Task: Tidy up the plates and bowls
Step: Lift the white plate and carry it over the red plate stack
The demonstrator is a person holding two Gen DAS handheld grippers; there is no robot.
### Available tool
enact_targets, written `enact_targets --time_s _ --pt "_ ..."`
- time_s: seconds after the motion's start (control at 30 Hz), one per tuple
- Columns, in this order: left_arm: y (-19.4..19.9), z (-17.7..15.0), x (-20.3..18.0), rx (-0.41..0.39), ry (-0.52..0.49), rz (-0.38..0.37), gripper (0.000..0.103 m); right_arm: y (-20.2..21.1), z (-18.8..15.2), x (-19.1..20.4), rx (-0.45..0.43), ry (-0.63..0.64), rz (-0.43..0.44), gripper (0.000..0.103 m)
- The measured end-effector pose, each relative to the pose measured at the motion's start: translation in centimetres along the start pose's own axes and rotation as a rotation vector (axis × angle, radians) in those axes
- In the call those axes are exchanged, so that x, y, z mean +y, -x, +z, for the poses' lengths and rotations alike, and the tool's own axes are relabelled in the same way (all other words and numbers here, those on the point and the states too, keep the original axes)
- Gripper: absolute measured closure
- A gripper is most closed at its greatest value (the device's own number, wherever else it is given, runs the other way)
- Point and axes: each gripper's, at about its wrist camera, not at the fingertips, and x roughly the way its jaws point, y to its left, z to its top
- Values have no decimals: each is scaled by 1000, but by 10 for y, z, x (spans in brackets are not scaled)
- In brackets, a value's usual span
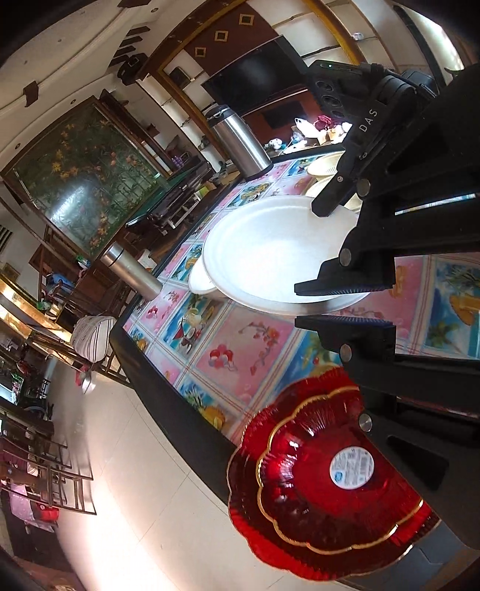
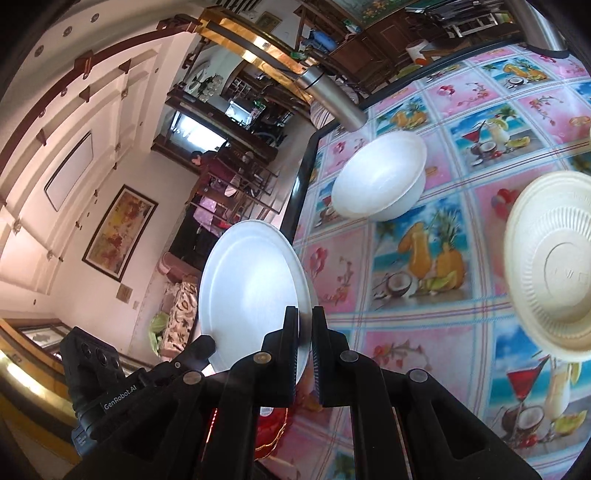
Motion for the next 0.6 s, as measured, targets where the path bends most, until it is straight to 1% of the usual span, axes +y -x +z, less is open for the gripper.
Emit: enact_targets --time_s 0.23,0.37,0.6 --pt "27 -17 29 -22 18 28 95 -5 -38 40 33 71 -3 96" --pt "36 -26 45 -28 36 48 95 -16 -53 49 67 88 -6 96" --pt "36 -37 73 -13 69 98 95 -40 -73 61 130 125 -25 96"
